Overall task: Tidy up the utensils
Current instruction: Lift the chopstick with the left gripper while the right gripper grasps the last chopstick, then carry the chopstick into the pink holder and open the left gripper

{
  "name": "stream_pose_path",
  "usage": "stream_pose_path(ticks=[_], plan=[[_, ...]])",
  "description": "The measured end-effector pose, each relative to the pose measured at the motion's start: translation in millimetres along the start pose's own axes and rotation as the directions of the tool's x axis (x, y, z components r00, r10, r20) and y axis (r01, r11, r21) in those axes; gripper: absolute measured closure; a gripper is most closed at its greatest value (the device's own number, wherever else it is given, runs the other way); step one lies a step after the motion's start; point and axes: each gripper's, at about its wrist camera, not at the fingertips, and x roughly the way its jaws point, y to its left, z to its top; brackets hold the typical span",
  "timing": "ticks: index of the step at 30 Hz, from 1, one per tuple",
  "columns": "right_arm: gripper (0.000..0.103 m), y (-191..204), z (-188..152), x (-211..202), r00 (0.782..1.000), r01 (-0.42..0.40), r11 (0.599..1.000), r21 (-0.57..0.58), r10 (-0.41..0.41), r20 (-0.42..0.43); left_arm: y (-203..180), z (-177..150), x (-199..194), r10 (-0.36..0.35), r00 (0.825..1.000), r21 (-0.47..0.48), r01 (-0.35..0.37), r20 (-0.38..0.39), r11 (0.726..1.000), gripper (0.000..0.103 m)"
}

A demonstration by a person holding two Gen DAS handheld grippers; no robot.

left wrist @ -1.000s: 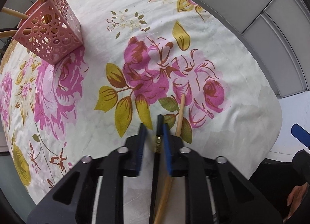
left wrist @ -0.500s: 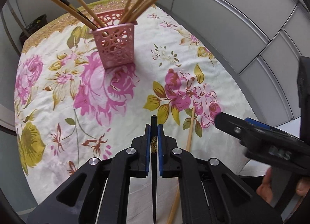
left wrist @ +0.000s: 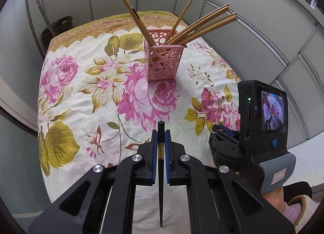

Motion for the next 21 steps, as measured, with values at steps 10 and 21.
stream_pose_path(ticks=[10,21], plan=[[0.098,-27.4,3.5,-112.8,0.928,0.029,0.996,-0.090,0.006,0.372,-30.6,-5.8,-63.9,0.033,0.948,-0.079,-0.008,0.317,0.997,0.097],[0.098,-54.9,-0.3,-221.4,0.827,-0.043,0.993,-0.106,0.095,0.555,-71.2,3.9,-151.2,0.120,0.816,-0.142,-0.047,0.565,0.989,0.097]])
